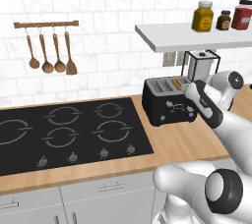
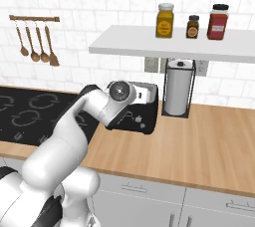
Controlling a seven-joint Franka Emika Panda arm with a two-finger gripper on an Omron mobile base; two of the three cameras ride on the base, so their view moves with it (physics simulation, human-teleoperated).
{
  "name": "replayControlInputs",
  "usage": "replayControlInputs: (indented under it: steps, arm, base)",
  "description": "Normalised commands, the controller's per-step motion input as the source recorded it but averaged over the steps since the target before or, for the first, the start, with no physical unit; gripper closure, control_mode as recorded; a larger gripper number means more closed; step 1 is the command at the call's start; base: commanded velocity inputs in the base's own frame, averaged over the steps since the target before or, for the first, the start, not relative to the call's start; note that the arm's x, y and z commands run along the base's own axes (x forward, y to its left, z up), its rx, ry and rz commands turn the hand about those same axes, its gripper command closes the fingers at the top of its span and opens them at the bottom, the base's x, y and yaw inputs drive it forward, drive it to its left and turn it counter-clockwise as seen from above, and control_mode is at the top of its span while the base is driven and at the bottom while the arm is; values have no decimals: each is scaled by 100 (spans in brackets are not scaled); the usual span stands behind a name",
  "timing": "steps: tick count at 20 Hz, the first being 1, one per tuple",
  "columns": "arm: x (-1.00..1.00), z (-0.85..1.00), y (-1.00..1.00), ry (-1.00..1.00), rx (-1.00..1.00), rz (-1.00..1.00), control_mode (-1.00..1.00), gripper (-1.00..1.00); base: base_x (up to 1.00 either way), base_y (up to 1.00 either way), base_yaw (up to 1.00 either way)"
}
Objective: Start the toaster. Once the lever pops up, take the bread to the plate on the dining counter.
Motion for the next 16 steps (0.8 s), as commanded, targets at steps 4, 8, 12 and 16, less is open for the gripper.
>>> replayControlInputs:
  steps: [4,8,12,16]
  arm:
    - [0,0,0,0,0,0,-100,-100]
    - [0,0,0,0,0,0,-100,-100]
    - [0,0,0,0,0,0,-100,-100]
    - [0,0,0,0,0,0,-100,-100]
  base:
    - [0,0,0]
    - [0,0,0]
    - [0,0,0]
    - [0,0,0]
